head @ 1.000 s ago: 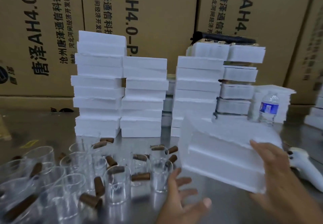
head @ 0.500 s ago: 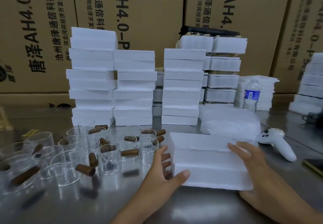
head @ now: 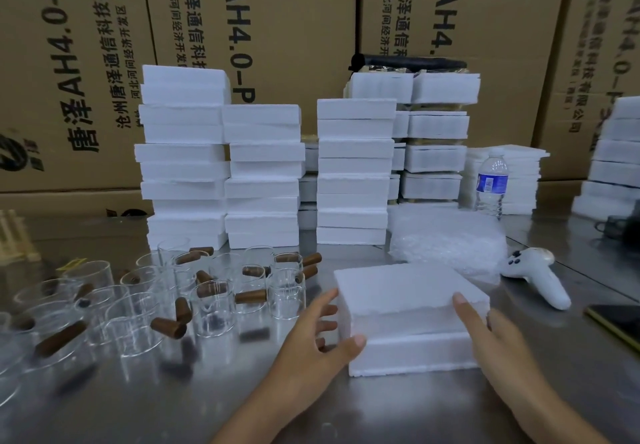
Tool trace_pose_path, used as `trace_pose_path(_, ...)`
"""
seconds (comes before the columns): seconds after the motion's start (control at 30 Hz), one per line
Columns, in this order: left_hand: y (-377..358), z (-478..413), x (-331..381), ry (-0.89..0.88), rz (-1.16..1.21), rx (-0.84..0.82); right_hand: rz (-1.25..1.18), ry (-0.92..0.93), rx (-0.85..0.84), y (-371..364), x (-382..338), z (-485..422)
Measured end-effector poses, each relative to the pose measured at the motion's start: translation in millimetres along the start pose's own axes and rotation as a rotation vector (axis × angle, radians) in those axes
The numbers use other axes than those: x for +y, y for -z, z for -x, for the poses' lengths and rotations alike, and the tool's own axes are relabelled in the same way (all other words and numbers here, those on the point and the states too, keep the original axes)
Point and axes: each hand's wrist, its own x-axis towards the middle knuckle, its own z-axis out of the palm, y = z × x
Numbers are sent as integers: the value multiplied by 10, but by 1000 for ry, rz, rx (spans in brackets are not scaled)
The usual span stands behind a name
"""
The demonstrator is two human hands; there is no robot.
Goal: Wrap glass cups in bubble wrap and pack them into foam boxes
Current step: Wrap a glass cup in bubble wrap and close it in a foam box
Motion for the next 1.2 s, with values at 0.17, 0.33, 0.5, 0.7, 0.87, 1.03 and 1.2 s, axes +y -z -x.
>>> trace_pose_path(0.17,-104,52,49,-13,33,-33,52,-107,26,15,-13,-24)
trace_pose_path(0.33,-168,97,95,4,-11,-56,181,-3,164,51,-257,3)
trace_pose_path(0.5,-101,116,106,15,34,-13,99,85,163,-44,-516,13)
trace_pose_path(0.7,215,131,31,87,173,174,-137,256,13,-369,-758,173)
trace_pose_path(0.87,469,177,43,-70,236,561,-6,592,-219,-694,-868,407)
trace_pose_path(1.03,619,168,52,-53,321,838,576,943,-331,-1046,-785,568)
trace_pose_path(1.2,679,166,47,2,397,960,726,885,-610,-1296,-568,585)
